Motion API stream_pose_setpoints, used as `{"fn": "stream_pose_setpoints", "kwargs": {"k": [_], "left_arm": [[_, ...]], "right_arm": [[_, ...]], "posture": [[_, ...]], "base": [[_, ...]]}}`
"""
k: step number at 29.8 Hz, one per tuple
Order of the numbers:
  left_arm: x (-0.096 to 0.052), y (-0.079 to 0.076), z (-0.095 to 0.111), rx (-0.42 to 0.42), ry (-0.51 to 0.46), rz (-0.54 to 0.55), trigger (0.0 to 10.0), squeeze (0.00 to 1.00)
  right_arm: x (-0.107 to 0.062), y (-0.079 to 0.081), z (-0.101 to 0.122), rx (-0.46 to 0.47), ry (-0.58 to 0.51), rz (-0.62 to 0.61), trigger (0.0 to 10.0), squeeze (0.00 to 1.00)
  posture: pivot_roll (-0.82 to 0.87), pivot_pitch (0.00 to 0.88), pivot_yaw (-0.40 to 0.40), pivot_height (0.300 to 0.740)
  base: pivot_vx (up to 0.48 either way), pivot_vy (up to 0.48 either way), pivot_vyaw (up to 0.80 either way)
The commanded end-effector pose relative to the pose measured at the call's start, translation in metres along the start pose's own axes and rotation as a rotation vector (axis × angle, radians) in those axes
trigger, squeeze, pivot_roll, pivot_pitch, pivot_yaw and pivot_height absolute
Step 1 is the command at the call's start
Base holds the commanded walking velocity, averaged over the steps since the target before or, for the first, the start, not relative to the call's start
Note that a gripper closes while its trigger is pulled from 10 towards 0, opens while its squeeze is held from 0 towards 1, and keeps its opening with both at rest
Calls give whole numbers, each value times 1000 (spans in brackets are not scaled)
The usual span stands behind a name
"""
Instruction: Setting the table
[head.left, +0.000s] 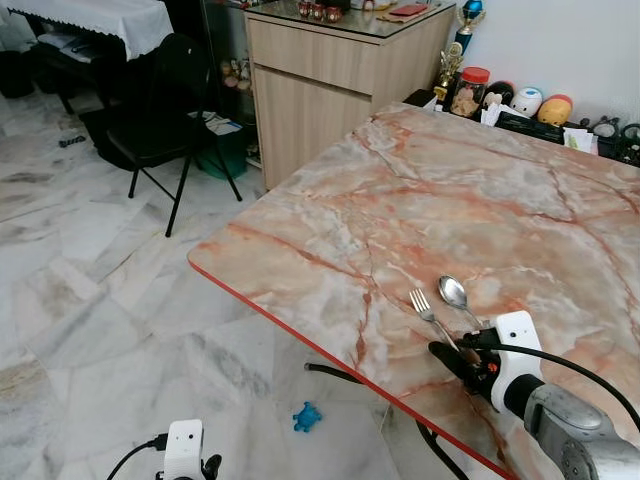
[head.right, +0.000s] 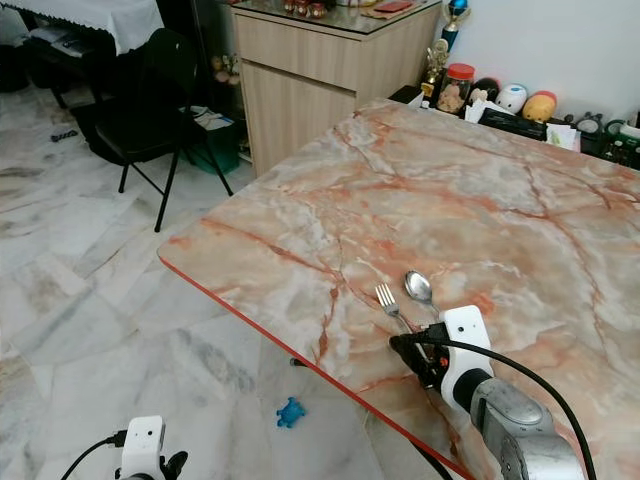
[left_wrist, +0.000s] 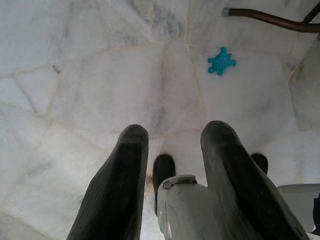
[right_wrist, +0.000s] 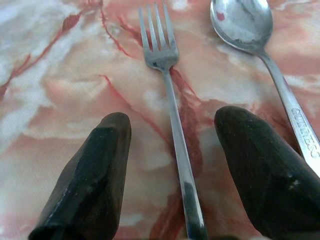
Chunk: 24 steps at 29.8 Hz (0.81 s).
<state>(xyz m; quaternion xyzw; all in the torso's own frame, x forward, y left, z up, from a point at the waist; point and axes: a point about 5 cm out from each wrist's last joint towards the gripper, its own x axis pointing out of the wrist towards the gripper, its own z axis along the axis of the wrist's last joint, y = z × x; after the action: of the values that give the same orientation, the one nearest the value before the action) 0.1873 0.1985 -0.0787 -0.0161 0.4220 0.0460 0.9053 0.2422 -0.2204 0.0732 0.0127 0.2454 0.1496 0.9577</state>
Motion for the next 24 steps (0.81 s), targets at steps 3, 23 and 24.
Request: {"fn": "stream_pose_setpoints", "kwargs": {"k": [3, 23, 24], "left_arm": [[-1, 3, -7, 0, 35, 9, 10000, 0], [-2, 2, -9, -6, 44, 11, 10000, 0], [-2, 2, -9, -5, 45, 11, 10000, 0]], "right_arm": [[3, -1, 3, -2, -20, -7, 10000, 0], [14, 0, -2, -37, -49, 5, 10000, 0], [15, 0, -1, -43, -56, 8, 10000, 0]], "posture": [[38, 22, -23, 736], [40, 24, -25, 736], [40, 24, -25, 736]], "base": [[0, 0, 0], [0, 0, 0], [0, 0, 0]]}}
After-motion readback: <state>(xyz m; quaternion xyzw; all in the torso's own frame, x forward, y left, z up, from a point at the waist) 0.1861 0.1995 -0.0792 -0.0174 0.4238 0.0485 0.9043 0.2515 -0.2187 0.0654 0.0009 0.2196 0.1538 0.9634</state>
